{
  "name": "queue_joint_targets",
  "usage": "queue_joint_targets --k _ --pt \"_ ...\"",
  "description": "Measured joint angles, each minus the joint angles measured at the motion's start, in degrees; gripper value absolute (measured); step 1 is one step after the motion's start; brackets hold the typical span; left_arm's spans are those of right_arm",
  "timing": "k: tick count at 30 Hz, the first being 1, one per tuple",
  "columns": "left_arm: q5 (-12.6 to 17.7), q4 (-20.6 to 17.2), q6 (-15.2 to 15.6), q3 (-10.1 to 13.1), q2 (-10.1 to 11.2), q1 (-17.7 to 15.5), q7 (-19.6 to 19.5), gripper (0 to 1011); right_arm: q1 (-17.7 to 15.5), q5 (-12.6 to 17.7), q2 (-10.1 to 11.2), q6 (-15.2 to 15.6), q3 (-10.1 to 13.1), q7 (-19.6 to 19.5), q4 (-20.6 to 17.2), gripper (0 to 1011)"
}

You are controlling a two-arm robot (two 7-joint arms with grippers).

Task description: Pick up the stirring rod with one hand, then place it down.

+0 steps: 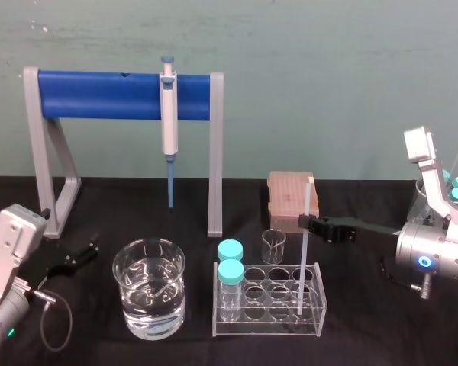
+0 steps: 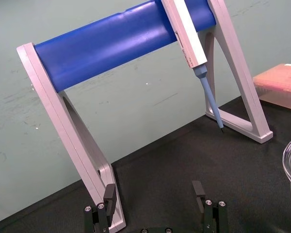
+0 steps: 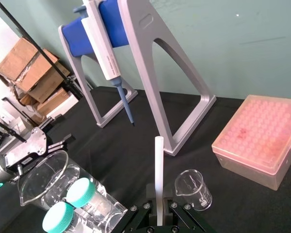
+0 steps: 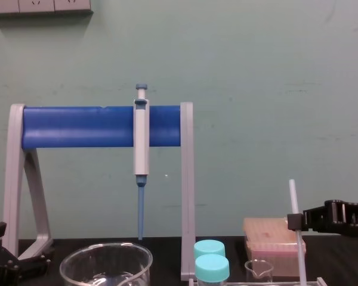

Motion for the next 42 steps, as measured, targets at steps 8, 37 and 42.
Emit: queue_joint_targets --k 8,37,42 --pt "0.0 0.0 0.0 0.0 0.0 0.0 0.0 1005 -1.6 0.3 1.3 -1.7 0.1 -0.3 -4.3 69" --pt "0.0 0.0 0.0 0.0 0.0 0.0 0.0 1004 -4.6 -14.2 9.2 -11.1 1.3 -4.4 -21.0 69" --pt "0.0 0.0 0.0 0.0 0.0 0.0 0.0 1005 -5.7 -14.3 9.5 -12.0 3.2 -5.0 -22.6 69"
